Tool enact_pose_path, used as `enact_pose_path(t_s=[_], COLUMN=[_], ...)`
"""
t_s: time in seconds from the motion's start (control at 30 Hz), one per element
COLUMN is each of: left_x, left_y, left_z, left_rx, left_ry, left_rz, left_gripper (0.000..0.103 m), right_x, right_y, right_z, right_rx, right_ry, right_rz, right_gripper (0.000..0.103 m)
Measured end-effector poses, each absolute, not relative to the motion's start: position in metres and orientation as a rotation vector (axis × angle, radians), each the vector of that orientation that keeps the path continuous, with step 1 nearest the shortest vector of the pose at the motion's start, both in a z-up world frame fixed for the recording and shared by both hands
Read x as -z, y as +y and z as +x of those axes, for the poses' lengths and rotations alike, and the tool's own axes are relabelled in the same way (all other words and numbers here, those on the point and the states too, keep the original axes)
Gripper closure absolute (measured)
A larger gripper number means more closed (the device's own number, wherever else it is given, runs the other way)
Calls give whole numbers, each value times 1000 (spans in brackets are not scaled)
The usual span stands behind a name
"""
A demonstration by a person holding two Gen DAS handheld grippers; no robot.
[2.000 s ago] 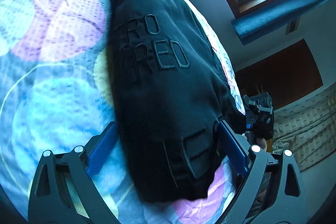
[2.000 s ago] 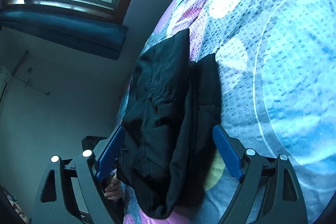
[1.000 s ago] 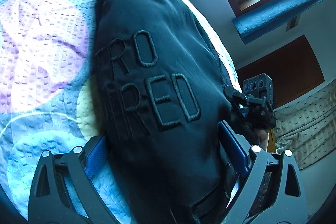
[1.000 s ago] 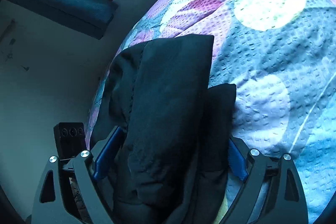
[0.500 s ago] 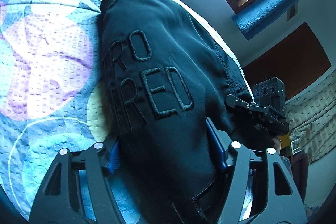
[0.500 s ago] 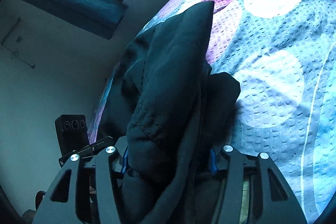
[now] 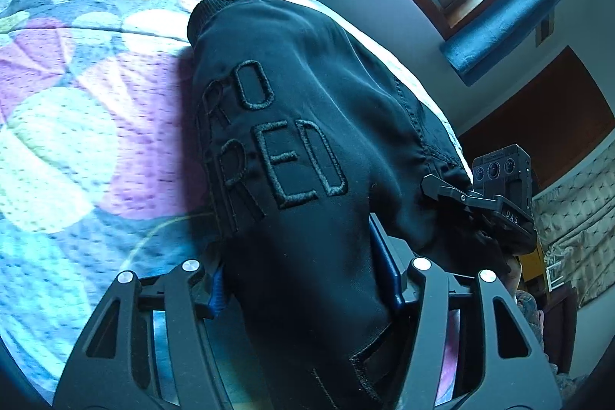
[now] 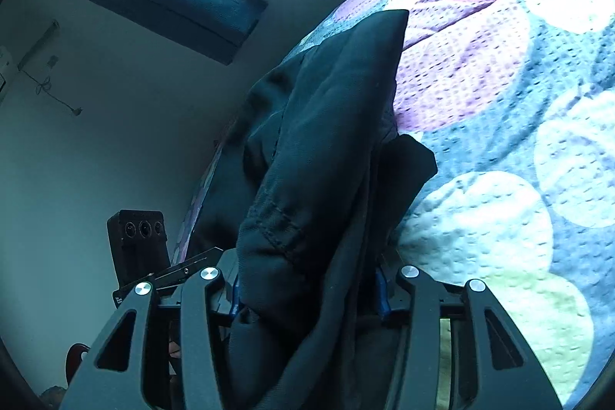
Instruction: Fold small clothes
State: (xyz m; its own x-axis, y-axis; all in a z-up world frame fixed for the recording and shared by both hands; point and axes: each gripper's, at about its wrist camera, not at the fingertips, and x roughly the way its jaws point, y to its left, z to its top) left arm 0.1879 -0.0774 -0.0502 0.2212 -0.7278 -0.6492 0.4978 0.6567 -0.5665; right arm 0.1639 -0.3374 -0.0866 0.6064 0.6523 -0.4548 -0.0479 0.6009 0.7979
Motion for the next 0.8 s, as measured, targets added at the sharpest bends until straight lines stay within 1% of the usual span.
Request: enact_pose_path(t_s=[0.43, 0.8], left_x=[37, 27], left_y=[-23, -16], left_z=[203, 206], left_rx=[776, 751], left_ry=[998, 968], left_rz=[-263, -258], left_gripper=[45, 47], right_x=[83, 80], right_y=[-277, -266], right_z=[224, 245], right_rx=[-530, -544], right_ry=[846, 829], right_rz=[815, 800], right_gripper=[55, 55])
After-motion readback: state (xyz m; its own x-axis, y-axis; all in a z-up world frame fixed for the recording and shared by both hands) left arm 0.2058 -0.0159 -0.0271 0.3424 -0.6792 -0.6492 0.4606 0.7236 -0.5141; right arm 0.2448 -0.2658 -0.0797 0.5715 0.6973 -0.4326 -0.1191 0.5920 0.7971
